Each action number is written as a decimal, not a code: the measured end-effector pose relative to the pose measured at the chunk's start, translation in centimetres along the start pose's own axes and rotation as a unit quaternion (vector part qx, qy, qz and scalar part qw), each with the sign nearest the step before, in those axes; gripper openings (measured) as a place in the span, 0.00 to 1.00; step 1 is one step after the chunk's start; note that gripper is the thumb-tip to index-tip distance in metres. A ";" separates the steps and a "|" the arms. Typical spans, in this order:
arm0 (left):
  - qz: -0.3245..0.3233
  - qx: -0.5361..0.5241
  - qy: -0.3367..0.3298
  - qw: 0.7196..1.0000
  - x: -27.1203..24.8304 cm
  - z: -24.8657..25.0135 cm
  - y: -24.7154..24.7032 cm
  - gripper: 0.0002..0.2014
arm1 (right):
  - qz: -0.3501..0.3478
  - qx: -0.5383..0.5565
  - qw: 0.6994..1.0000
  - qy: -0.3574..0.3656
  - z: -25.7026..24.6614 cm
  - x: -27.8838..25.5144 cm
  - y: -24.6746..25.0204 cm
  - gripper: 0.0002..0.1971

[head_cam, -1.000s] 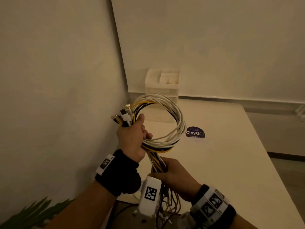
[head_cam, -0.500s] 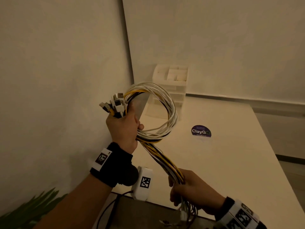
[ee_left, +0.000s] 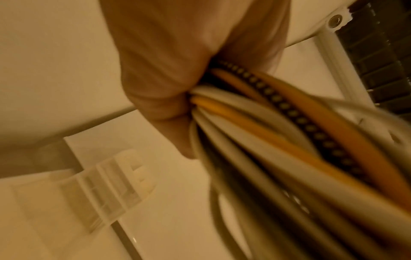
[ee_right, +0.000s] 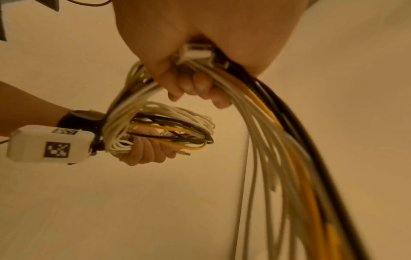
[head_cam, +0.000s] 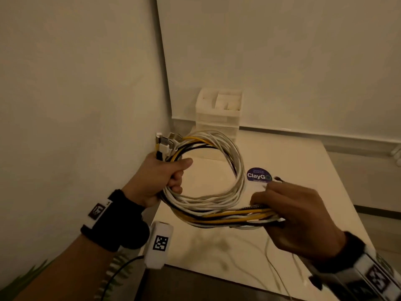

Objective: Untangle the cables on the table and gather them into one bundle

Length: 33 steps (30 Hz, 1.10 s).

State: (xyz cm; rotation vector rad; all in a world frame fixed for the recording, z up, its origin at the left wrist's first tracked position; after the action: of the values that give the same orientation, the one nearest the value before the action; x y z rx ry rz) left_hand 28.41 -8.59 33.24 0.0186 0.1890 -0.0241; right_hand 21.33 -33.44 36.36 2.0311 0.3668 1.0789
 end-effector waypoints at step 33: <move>0.106 0.092 -0.101 0.985 3.4 8.6 -1.9 0.13 | -0.019 0.205 0.947 -0.246 12.4 -2.4 -5.3 0.13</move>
State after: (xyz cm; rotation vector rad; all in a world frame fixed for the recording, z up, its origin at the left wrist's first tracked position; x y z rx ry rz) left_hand 33.32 -10.78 40.99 0.2207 -0.0188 0.1692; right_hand 30.30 -37.68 26.97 2.5592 0.3861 0.4578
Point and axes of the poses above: each hand's wrist, its own x-axis towards the middle knuckle, its own y-axis out of the back of the hand, z = x × y, the point moved 4 cm from there along x, towards the middle knuckle, and after that the axes turned 7 degrees about x, right-handed, at the moved point
